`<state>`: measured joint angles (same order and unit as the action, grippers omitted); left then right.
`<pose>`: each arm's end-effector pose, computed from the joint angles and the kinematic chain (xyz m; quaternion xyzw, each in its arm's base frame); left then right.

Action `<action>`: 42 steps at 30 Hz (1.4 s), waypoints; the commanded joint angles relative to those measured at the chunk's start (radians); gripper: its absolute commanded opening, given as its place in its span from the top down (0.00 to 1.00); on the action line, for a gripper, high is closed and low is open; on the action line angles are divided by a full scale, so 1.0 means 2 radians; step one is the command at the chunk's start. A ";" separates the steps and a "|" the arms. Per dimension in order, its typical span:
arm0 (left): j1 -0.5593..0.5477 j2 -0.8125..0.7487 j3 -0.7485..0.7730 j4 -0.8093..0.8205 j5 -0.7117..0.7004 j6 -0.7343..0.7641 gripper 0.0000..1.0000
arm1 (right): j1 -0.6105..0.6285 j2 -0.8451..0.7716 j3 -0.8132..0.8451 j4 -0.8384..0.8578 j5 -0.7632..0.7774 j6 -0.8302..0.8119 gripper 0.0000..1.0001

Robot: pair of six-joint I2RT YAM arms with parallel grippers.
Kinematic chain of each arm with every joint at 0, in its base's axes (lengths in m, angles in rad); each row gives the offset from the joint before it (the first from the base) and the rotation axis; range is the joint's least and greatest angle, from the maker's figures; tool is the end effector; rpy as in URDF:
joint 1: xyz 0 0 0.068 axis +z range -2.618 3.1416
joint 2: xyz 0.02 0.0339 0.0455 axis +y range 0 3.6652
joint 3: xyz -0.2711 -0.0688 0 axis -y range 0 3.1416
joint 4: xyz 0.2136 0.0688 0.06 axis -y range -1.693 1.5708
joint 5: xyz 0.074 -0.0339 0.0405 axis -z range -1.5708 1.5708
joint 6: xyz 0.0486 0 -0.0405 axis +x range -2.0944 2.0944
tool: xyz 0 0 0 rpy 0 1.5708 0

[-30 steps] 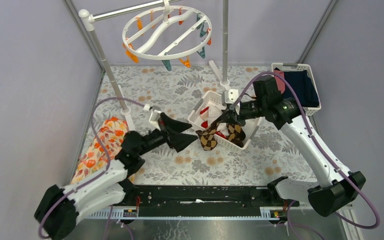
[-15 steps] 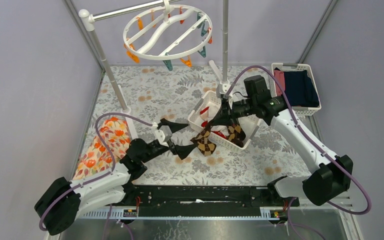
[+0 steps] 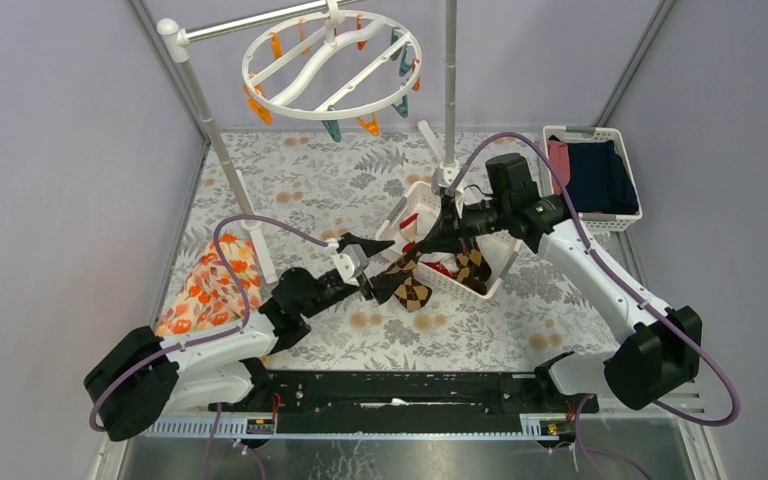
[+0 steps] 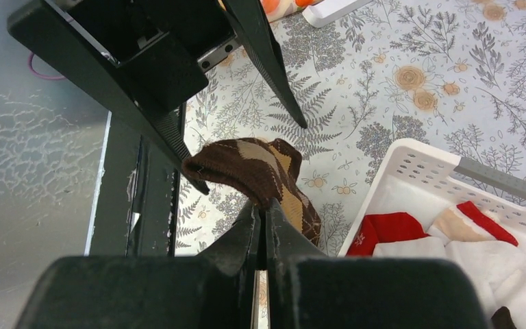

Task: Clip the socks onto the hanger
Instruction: Pick up the sock from the bin.

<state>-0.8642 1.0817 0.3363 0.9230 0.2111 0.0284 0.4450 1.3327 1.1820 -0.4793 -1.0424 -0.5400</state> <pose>0.1285 -0.1663 0.2735 0.3483 0.5407 -0.3713 0.6697 0.2129 0.1480 0.3462 -0.5644 0.5745 0.4247 0.4137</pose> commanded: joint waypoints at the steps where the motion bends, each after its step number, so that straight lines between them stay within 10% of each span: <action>1: -0.006 0.007 0.026 0.046 -0.038 0.019 0.28 | -0.002 0.005 0.000 0.010 -0.021 0.006 1.00; 16: -0.007 0.020 0.040 0.039 -0.034 0.011 0.70 | -0.002 0.006 0.003 0.002 -0.028 0.001 1.00; 20: -0.006 0.018 0.050 0.017 -0.017 -0.002 1.00 | -0.002 0.004 0.003 0.001 -0.028 0.001 1.00; 24: -0.003 0.013 0.053 0.004 -0.017 -0.040 1.00 | -0.002 0.003 0.001 0.002 -0.028 0.001 0.99; 32: 0.086 -0.039 0.054 -0.057 0.023 -0.226 1.00 | -0.002 0.001 0.041 -0.029 -0.013 0.000 0.30; 42: 0.166 -0.074 0.056 -0.082 0.089 -0.309 1.00 | -0.002 0.045 0.189 -0.024 0.045 0.056 0.25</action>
<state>-0.5545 0.9535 0.4206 0.7757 0.3275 -0.5205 0.4450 1.3930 1.4548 -0.5682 -1.0080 -0.5030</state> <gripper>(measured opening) 0.011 0.747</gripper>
